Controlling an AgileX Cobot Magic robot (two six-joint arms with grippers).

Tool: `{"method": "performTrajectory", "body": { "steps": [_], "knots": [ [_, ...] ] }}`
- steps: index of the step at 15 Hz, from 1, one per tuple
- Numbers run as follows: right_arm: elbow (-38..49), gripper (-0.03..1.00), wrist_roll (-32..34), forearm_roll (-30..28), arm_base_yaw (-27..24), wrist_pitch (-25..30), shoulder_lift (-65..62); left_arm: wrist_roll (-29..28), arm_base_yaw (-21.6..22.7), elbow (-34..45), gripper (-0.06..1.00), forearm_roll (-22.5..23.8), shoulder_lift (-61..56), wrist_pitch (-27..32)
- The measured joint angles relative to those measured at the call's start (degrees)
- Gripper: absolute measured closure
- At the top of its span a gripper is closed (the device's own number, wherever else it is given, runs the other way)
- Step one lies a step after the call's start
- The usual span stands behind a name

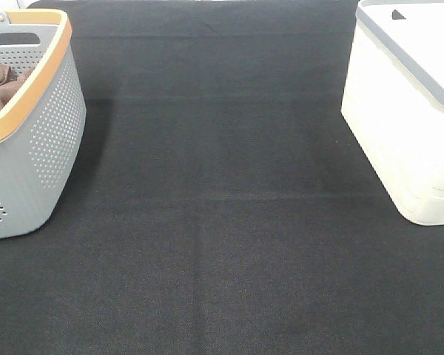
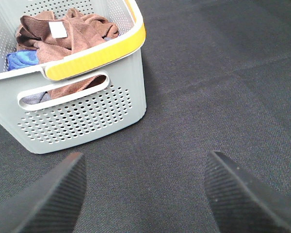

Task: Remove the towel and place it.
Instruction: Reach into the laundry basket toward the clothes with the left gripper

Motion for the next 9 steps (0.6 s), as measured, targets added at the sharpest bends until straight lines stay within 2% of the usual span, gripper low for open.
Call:
{"method": "performTrajectory", "body": {
  "steps": [9],
  "knots": [
    [0.0,0.27,0.0,0.0,0.0,0.0,0.0,0.0,0.0,0.0,0.28,0.0,0.0,0.0]
  ]
}}
